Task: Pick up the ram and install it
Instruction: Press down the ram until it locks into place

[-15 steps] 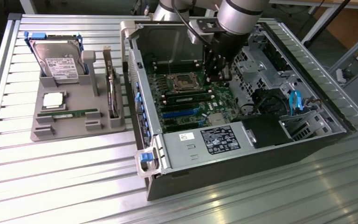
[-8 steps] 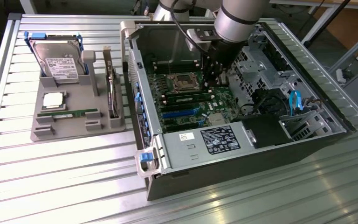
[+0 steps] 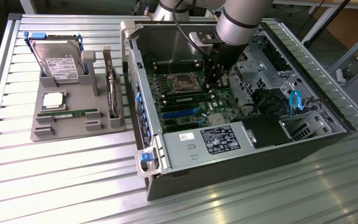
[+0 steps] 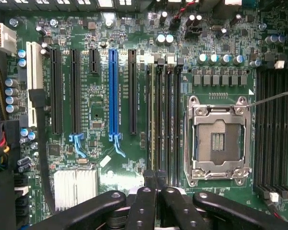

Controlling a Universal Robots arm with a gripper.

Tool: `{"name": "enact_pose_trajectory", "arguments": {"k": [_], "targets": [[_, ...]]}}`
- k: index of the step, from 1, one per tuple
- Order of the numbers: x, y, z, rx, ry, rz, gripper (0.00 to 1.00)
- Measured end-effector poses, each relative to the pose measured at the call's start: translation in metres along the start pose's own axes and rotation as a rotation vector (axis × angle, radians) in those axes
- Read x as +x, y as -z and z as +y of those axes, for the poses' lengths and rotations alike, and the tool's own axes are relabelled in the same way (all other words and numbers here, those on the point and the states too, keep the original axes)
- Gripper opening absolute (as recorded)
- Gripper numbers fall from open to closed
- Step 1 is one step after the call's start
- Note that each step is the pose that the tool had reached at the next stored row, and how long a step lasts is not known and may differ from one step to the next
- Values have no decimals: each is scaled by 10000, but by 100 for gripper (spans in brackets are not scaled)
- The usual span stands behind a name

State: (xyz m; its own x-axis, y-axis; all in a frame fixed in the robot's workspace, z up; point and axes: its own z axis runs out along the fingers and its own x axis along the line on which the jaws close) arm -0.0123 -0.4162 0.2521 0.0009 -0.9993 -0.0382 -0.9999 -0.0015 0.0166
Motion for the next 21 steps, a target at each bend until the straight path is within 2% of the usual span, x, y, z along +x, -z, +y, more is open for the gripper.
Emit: {"name": "enact_pose_trajectory", "arguments": {"k": [2, 6, 9, 12, 20, 21], "targets": [[0, 1, -79, -3, 1, 0, 9], [0, 3, -177, -7, 0, -1, 9], [0, -6, -180, -6, 0, -3, 9], [3, -65, -181, -7, 0, -7, 9], [4, -89, -181, -7, 0, -5, 9], [4, -99, -181, -6, 0, -19, 9]]}}
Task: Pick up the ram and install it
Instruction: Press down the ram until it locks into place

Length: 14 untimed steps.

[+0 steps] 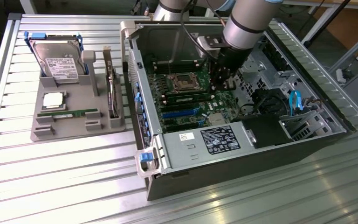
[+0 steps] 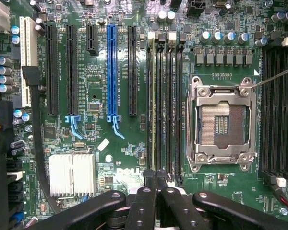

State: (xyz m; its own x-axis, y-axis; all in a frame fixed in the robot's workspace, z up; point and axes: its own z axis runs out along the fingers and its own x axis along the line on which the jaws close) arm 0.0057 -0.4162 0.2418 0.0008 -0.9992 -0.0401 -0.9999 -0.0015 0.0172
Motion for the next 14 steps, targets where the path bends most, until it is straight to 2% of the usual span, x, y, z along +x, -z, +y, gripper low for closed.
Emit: {"name": "enact_pose_trajectory", "arguments": {"k": [5, 14], "targets": [[2, -53, -1, -1, 1, -9, 9], [-24, -69, -1, -2, 1, -7, 9]]}}
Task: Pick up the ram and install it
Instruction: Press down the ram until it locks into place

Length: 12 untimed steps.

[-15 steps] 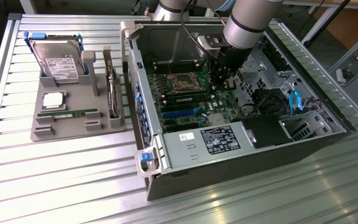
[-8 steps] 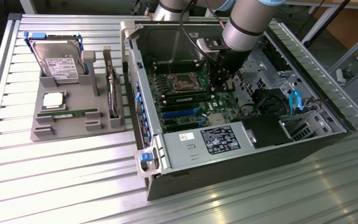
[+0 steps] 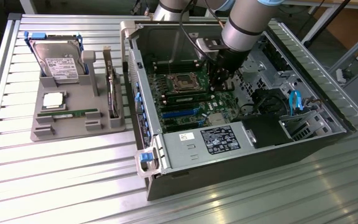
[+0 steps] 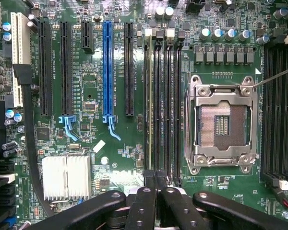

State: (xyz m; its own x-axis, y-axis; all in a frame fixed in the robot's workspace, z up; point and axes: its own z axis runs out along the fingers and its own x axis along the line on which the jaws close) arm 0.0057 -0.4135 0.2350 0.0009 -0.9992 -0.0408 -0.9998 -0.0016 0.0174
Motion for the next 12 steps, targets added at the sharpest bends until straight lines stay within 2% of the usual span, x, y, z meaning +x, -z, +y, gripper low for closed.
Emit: {"name": "enact_pose_trajectory", "arguments": {"k": [12], "targets": [[2, -32, -1, 0, 0, -10, 9]]}}
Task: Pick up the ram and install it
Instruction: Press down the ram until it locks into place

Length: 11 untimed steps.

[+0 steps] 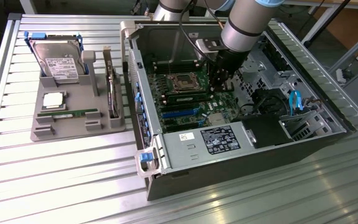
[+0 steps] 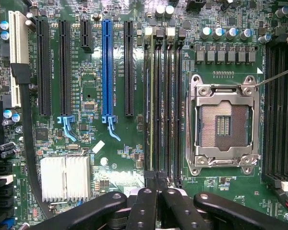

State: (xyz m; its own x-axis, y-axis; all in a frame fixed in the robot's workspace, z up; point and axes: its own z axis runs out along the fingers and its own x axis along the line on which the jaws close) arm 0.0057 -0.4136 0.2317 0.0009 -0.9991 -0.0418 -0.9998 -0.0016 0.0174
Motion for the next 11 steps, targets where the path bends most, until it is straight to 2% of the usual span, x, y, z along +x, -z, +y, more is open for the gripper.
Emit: {"name": "enact_pose_trajectory", "arguments": {"k": [5, 7, 10, 11], "targets": [[0, 1, 0, 1, 1, -2, 9], [-3, 67, 1, 1, 0, -2, 9], [-10, 248, 3, 0, 0, 1, 9], [-10, 251, 3, 1, 0, -2, 9]]}}
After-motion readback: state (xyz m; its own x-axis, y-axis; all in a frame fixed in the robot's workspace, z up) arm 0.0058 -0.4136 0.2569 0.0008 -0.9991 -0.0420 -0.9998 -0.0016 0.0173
